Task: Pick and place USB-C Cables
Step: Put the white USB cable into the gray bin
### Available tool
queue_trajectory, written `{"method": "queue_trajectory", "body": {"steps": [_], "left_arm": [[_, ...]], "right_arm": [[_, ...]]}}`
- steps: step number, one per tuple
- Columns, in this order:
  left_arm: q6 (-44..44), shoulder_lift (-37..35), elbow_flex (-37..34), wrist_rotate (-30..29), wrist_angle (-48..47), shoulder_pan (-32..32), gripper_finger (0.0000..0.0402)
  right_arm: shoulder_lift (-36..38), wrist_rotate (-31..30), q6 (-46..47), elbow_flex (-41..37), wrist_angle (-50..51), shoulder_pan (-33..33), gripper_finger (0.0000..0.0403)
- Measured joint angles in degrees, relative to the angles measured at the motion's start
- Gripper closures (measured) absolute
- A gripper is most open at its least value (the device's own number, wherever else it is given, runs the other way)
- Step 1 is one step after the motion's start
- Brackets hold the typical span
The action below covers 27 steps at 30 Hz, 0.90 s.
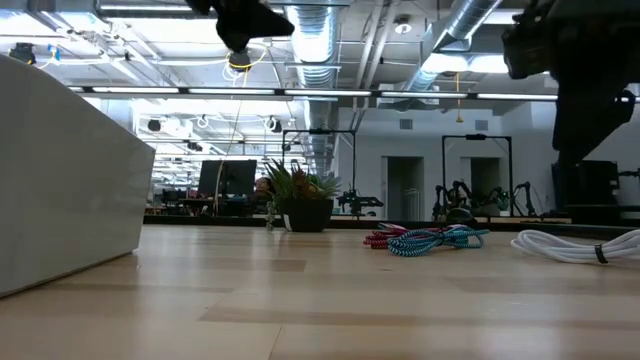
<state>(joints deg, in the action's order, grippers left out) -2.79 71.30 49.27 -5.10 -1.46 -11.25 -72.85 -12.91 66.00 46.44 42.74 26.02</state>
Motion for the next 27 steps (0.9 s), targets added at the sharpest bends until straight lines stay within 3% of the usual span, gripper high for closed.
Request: {"method": "queue_trajectory", "body": {"steps": [3, 9, 27], "left_arm": [[0.32, -0.08, -2.91, 0.13, 8.33, -0.01, 0.0136], [0.35, -0.17, -7.91, -0.14, 19.30, 1.35, 0.0136], [-1.40, -1.63, -11.14, 0.21, 23.31, 3.37, 0.0136]], "right_arm": [[-2.29, 0.04, -0.13, 0.00, 0.85, -0.81, 0.0137], [-11.38, 6.30, -2.38, 0.30, -1.45, -0.85, 0.0137], [-23.07, 8.10, -3.10, 4.72, -5.71, 3.63, 0.0137]]}}
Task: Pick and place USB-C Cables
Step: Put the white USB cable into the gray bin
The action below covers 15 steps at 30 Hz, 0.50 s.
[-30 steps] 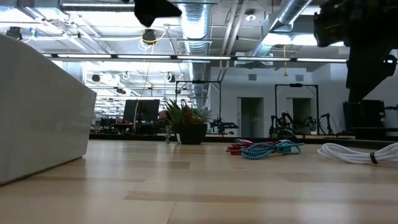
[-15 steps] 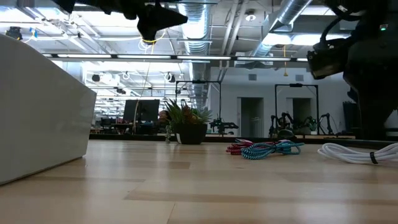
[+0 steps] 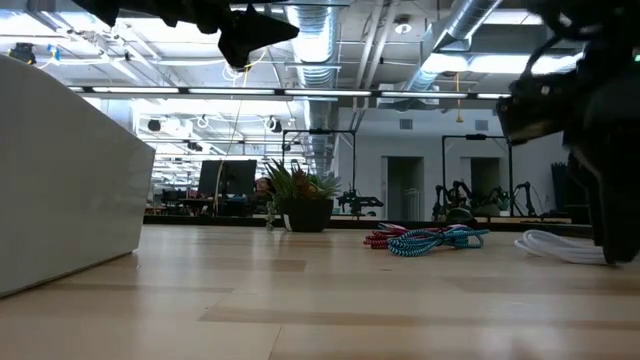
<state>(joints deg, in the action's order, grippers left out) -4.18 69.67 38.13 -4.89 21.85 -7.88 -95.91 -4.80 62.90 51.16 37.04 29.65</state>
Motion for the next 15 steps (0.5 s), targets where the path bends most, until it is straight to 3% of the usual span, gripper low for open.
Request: {"method": "queue_trajectory", "body": {"steps": [7, 10, 15], "left_arm": [[-0.15, -0.40, 0.00, 0.00, -0.13, 0.00, 0.0136], [-1.06, -0.40, 0.00, 0.00, -0.13, 0.00, 0.0136], [-1.12, -0.40, 0.00, 0.00, -0.16, 0.00, 0.0136]], "right_arm": [[-2.13, 1.01, 0.59, 0.26, -0.59, -0.02, 0.0152], [-1.90, 1.13, 2.91, 0.22, 0.33, -0.21, 0.0192], [-1.93, 1.34, 4.60, 0.17, 1.93, -0.22, 0.0295]]}}
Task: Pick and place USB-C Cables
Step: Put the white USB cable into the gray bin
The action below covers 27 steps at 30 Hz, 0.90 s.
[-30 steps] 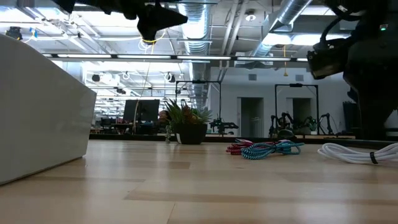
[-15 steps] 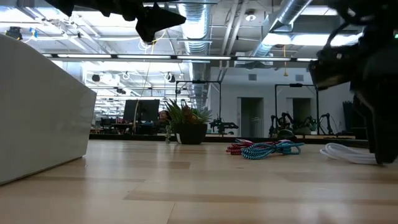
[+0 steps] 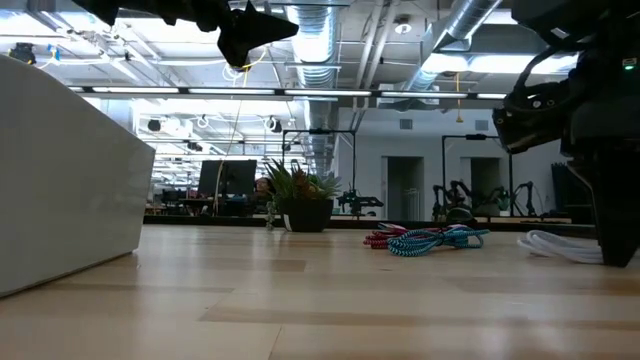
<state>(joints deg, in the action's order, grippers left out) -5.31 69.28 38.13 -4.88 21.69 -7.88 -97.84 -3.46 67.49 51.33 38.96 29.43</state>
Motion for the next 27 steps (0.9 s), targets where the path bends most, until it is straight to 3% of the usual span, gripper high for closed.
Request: {"method": "queue_trajectory", "body": {"steps": [6, 14, 20, 24, 27], "left_arm": [[-0.48, 0.00, 0.00, 0.02, 0.01, 0.00, 0.0136], [-2.03, 0.00, 0.00, 0.02, 0.31, 0.00, 0.0136], [-2.05, 0.02, 0.00, 0.46, 2.31, 0.00, 0.0136], [-1.41, 0.02, 0.02, 1.15, 4.56, 0.00, 0.0136], [-0.03, 0.02, 0.02, 1.14, 6.13, 0.00, 0.0136]], "right_arm": [[0.43, -1.58, -0.57, -0.11, -1.13, 0.07, 0.0386], [10.22, -11.66, -2.54, -0.35, -1.66, -1.58, 0.0387], [22.97, -26.03, -5.06, -0.33, -2.36, -2.14, 0.0388], [29.94, -37.46, -11.41, -0.33, -7.77, -2.08, 0.0388], [32.66, -42.70, -22.29, -0.33, -17.66, -2.27, 0.0388]]}}
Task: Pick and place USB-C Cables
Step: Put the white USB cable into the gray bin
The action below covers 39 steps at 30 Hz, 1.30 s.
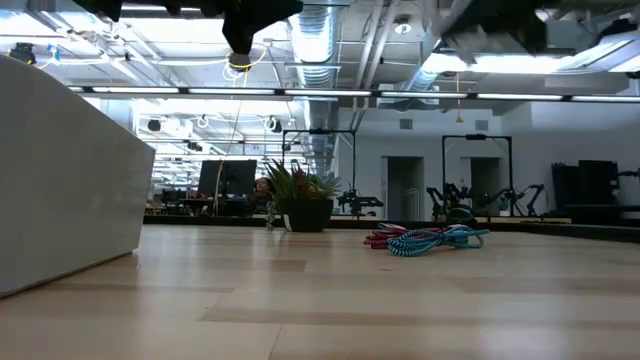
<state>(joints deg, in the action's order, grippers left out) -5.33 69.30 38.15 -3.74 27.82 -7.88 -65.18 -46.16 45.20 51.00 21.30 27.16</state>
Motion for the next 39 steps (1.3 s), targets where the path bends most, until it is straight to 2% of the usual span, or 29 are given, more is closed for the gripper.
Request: {"method": "queue_trajectory", "body": {"steps": [3, 6, 11, 13, 16, 19, 24, 34, 39], "left_arm": [[1.06, 0.00, 0.00, 0.00, 1.19, 0.00, 0.0136], [1.21, 0.00, 0.00, 0.02, 2.73, 0.00, 0.0136], [1.23, 0.00, 0.00, 1.74, 3.74, 0.00, 0.0136], [1.35, 0.00, 0.00, 2.25, 3.95, 0.00, 0.0136], [2.46, 0.00, 0.00, 2.29, 4.91, 0.00, 0.0136], [3.07, 0.00, 0.00, 1.97, 6.64, 0.00, 0.0136], [4.12, 0.06, 0.04, 1.96, 6.81, 0.92, 0.0136], [1.40, 0.06, 0.04, 2.43, 6.59, 4.04, 0.0136], [1.13, 0.05, 0.04, 4.14, 6.34, 4.26, 0.0136]], "right_arm": [[0.51, -0.37, -12.69, 0.04, -9.95, -1.11, 0.0388], [0.15, 0.96, -20.67, -2.15, -20.40, -3.01, 0.0388], [0.12, 14.61, -28.57, -11.67, -42.96, -8.81, 0.0388], [0.10, 21.78, -32.82, -15.53, -54.73, -11.07, 0.0388], [-0.50, 29.43, -34.13, -19.32, -67.36, -14.29, 0.0388], [-1.12, 29.77, -31.25, -20.65, -64.35, -16.27, 0.0388], [-5.07, 30.74, -30.50, -20.19, -67.12, -17.09, 0.0388], [-18.84, 40.34, -33.54, -8.20, -67.30, -19.74, 0.0389], [-22.59, 43.92, -35.05, -3.42, -67.26, -20.67, 0.0389]]}}
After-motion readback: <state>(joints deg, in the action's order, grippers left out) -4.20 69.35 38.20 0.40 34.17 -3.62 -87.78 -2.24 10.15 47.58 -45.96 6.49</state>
